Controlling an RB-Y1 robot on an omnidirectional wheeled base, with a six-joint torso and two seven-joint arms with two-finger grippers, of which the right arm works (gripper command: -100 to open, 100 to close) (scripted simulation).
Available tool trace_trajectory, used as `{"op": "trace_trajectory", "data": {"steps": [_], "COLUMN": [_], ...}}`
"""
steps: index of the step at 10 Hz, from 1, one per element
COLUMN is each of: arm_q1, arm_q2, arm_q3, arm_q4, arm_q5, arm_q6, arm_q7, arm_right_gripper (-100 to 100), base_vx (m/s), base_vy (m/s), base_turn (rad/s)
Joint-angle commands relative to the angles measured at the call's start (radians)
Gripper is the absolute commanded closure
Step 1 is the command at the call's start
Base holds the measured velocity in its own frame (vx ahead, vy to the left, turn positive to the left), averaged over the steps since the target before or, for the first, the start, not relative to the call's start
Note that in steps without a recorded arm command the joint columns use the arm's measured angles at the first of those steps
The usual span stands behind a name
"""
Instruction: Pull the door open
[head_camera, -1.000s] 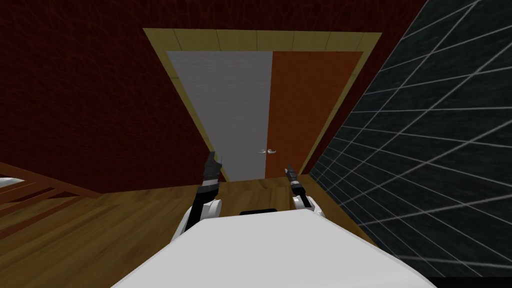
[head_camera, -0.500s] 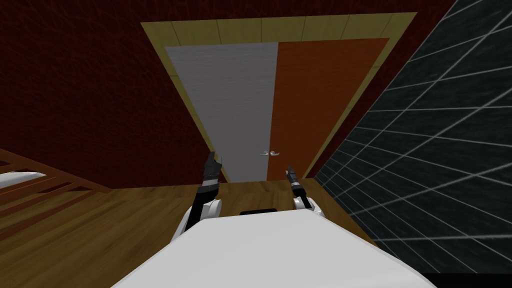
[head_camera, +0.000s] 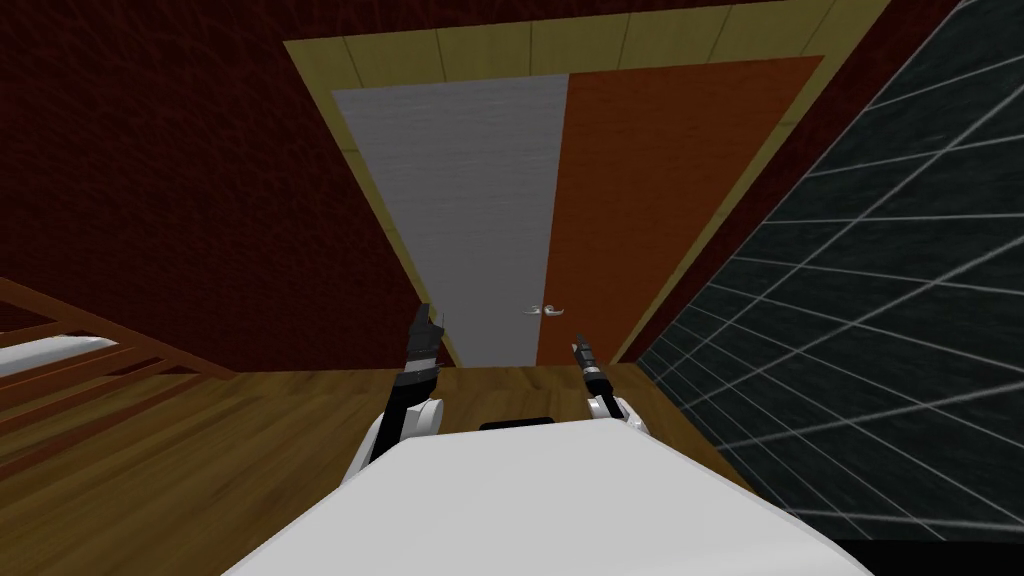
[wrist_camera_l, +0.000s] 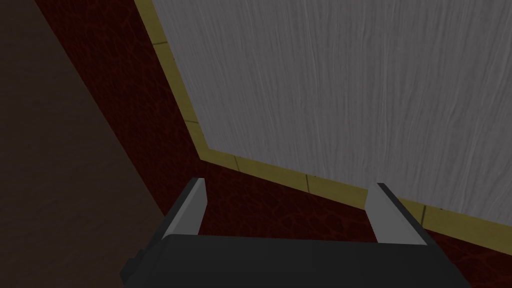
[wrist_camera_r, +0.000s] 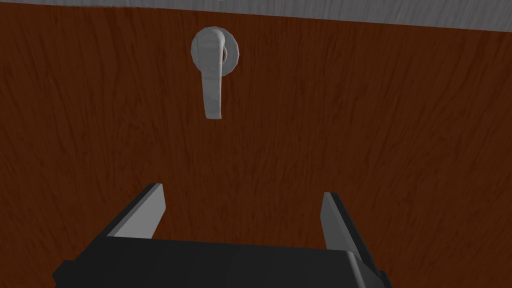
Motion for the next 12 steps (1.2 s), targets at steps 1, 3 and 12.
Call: {"op": "trace_trajectory", "data": {"steps": [1,3,12], "arm_q1": [-0.011,-0.032,-0.054], "arm_q2": [-0.002,-0.006,-0.045], "arm_q3": [-0.007,-0.019,-0.074], "arm_q4": [0.033,0.094,0.247], "arm_q5": [0.002,0.004,-0.006], "arm_q6": [-0.009,-0.026,-0.071], "arm_q7": [-0.002,-0.006,-0.022], "arm_right_gripper": [-100,-100,-100], "base_vx": [0.08,0.127,0.083], "base_vy": [-0.012,-0.014,-0.011], "base_turn": [0.062,0.087,0.052]}}
